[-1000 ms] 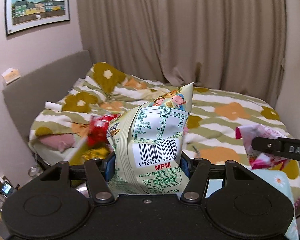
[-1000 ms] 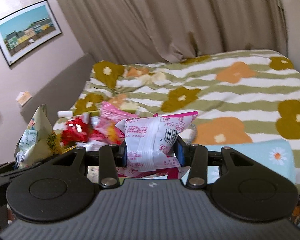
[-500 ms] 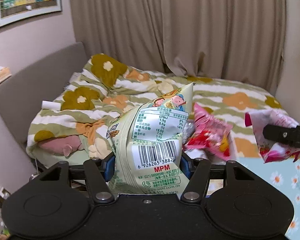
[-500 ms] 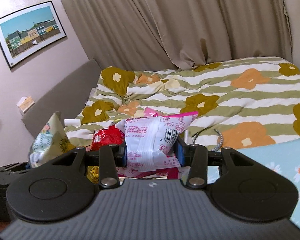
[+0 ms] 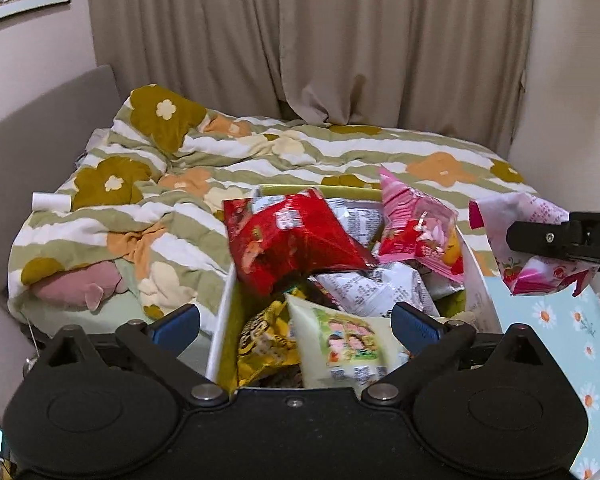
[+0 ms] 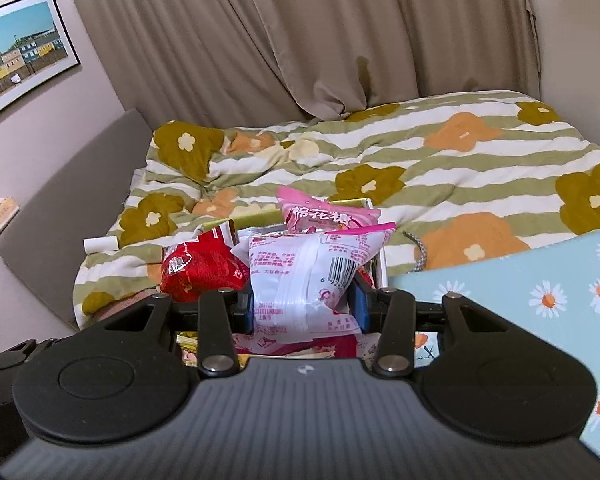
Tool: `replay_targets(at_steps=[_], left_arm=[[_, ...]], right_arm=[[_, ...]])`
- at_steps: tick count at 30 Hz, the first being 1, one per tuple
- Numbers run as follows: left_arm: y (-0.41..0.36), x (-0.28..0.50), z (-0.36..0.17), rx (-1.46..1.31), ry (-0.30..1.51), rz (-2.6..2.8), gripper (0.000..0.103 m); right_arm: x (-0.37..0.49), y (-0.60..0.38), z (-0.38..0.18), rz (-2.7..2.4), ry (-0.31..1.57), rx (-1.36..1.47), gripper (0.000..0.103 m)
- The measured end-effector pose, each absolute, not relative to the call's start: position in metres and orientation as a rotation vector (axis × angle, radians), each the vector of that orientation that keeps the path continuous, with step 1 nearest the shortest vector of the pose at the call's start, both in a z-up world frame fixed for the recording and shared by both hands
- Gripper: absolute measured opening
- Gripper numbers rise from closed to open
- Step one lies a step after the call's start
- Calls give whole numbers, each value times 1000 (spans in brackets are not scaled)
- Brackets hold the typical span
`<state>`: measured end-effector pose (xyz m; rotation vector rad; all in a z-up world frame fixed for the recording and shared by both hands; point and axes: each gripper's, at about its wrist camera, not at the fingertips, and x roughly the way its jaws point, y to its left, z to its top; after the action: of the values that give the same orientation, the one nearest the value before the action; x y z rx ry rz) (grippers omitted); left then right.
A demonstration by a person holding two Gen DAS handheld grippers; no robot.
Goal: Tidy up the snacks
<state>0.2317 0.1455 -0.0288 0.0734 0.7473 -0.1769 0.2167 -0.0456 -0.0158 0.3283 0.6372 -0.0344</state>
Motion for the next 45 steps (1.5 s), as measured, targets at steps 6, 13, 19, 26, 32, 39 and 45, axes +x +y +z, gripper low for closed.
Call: replay_targets(at_steps=[6, 13, 19, 26, 32, 39, 45], left_arm=[[168, 233, -17, 61, 721, -150, 103], [180, 236, -11, 59, 700, -138, 103], [186, 237, -24, 93, 717, -145, 103], [183, 232, -19, 98, 714, -157, 103], [170, 210, 7, 122, 649, -150, 103], [149, 161, 43, 92, 581, -169, 103], [126, 122, 56, 99, 548, -171, 103]], right_arm=[[224, -33, -12, -6, 637, 316, 58], [253, -6, -13, 64, 645, 285, 62], [261, 1, -31, 58, 676, 323, 103], [244, -4, -32, 21, 678, 312, 103], [219, -17, -5, 21, 621, 297, 103], [160, -42, 32, 1, 561, 222, 103], [107, -69, 49, -63, 567, 144, 103]])
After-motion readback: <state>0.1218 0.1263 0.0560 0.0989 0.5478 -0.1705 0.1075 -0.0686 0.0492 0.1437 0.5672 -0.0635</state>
